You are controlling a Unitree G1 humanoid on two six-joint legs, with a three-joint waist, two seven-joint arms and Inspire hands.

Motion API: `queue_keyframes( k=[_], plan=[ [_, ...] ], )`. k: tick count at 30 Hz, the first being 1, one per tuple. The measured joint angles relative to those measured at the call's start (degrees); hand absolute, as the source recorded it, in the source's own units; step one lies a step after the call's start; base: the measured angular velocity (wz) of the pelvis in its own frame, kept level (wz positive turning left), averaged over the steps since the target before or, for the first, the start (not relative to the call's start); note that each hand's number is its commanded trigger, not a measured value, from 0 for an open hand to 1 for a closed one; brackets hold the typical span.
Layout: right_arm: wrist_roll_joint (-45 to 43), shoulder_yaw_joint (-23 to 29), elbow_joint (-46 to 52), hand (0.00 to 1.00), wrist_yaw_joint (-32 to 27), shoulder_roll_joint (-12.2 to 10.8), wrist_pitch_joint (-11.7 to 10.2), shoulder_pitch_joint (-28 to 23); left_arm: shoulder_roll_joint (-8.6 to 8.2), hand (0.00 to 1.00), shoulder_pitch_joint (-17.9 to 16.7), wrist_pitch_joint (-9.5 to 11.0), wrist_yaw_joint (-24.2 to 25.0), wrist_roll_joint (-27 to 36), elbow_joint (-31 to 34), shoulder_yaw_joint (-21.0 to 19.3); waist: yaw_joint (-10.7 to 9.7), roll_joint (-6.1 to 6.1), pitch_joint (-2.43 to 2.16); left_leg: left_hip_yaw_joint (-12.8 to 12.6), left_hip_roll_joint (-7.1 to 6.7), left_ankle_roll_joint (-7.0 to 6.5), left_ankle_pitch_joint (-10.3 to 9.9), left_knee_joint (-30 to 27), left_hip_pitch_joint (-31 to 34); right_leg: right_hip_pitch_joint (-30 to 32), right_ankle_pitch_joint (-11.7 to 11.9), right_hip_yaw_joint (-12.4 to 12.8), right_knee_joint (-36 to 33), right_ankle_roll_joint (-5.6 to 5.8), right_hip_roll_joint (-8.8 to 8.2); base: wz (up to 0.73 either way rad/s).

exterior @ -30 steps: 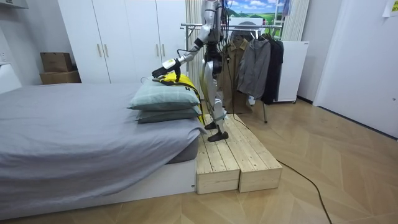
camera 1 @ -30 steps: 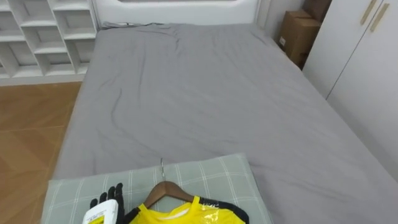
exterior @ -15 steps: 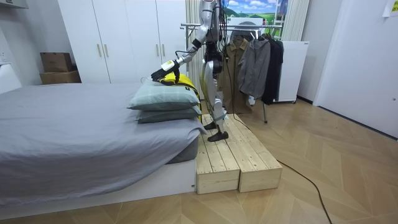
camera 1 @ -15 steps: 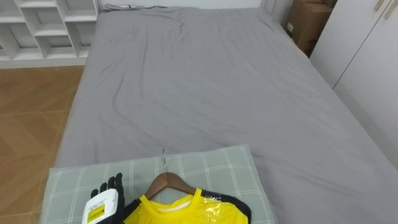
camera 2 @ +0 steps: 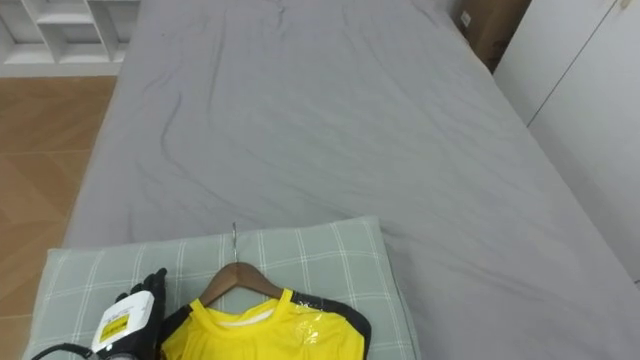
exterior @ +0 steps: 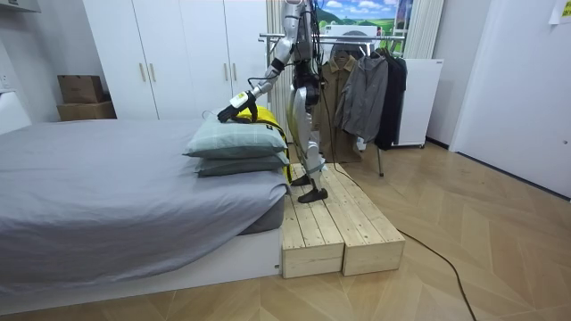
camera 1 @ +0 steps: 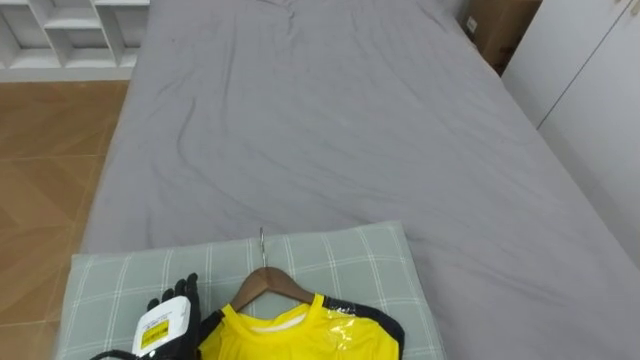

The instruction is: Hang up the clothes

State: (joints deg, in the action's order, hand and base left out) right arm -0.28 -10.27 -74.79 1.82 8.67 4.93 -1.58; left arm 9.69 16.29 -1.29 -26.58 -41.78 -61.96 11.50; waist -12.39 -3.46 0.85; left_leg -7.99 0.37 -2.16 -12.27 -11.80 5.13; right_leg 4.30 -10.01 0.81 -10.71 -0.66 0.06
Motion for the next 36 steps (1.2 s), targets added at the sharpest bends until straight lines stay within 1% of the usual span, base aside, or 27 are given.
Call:
queue_keyframes(
  k=[6, 10, 12, 15, 21, 23, 27, 30, 36],
  plan=[
    [0.4, -0.3, 0.8, 0.0, -1.1, 0.0, -1.6, 0.8, 0.19, 0.0, 0.0, 0.3, -0.1, -0.1, 0.0, 0.7, 0.0, -0.47, 0.27, 0.0, -0.12, 0.0, 0.0, 0.1, 0.0, 0.0, 0.0, 0.0, 0.1, 0.0, 0.02, 0.0],
    [2.1, -0.3, 0.7, 0.0, -2.5, -0.3, -1.9, 1.6, 0.12, 0.0, 0.0, 0.4, -0.4, -0.5, -0.1, 1.1, 0.1, -0.5, 0.29, 0.0, -0.21, 0.0, 0.0, 0.1, 0.2, 0.0, 0.0, -0.5, 0.1, 0.0, -0.01, 0.01],
    [2.9, -0.3, 0.7, 0.0, -2.5, -0.4, -2.4, 1.9, 0.01, 0.0, 0.0, 0.4, -0.5, -0.5, -0.3, 1.1, 0.1, -0.49, 0.28, 0.1, -0.22, 0.0, 0.0, 0.1, 0.2, 0.0, 0.0, -0.7, 0.1, 0.0, -0.02, 0.0],
    [5.1, -1.4, 0.8, 0.0, -2.6, -0.4, -2.6, 2.3, -0.59, 0.0, 0.0, 0.4, -0.8, -1.6, -1.0, 1.1, 0.3, -0.5, 0.28, 0.0, -0.19, 0.01, 0.0, 0.1, 0.2, 0.0, 0.0, -1.0, 0.1, 0.0, -0.02, 0.0],
    [7.4, -2.1, 1.0, 0.0, -2.8, -0.4, -2.6, 2.7, -1.27, 0.0, 0.0, -0.1, -0.8, -3.9, -1.1, 1.1, 0.4, -0.57, 0.15, 0.0, -0.19, 0.02, 0.0, 0.1, 0.2, 0.0, 0.0, -1.6, 0.1, 0.0, -0.06, 0.0],
    [9.0, -2.2, 1.0, 0.0, -2.5, -0.4, -2.6, 2.7, -1.36, 0.0, 0.0, -0.1, -0.9, -4.0, -1.6, 1.1, 0.4, -0.59, 0.01, 0.0, -0.14, 0.02, 0.1, 0.1, 0.2, -0.1, 0.0, -2.6, 0.1, -0.01, -0.15, 0.0],
    [9.3, -2.3, 1.0, 0.0, -2.3, -0.4, -2.7, 2.6, -1.81, 0.0, 0.0, -0.1, -1.5, -4.0, -2.3, 1.2, 0.4, -0.53, -0.09, 0.1, -0.1, 0.0, 0.1, 0.1, 0.2, -0.1, 0.0, -2.6, 0.1, -0.01, -0.22, 0.0],
    [9.3, -2.3, 1.0, 0.0, -2.3, -0.4, -3.1, 2.6, -2.05, 0.0, -0.4, -0.1, -1.5, -3.9, -2.3, 1.9, 0.4, -0.61, -0.17, 0.0, -0.24, -0.13, 0.7, 0.6, 0.2, 0.1, 0.0, -2.6, 0.1, -0.01, -0.54, 0.03],
    [9.3, -2.3, 1.0, 0.0, -1.8, -0.4, -3.7, 2.5, -2.35, 0.0, -0.8, -0.1, -0.8, -3.9, -2.5, 2.4, 1.3, -0.83, -0.3, -0.2, -0.24, -0.14, 0.8, 0.6, 0.4, 0.5, 0.0, -2.6, 0.0, -0.01, -0.55, 0.0]
  ],
)
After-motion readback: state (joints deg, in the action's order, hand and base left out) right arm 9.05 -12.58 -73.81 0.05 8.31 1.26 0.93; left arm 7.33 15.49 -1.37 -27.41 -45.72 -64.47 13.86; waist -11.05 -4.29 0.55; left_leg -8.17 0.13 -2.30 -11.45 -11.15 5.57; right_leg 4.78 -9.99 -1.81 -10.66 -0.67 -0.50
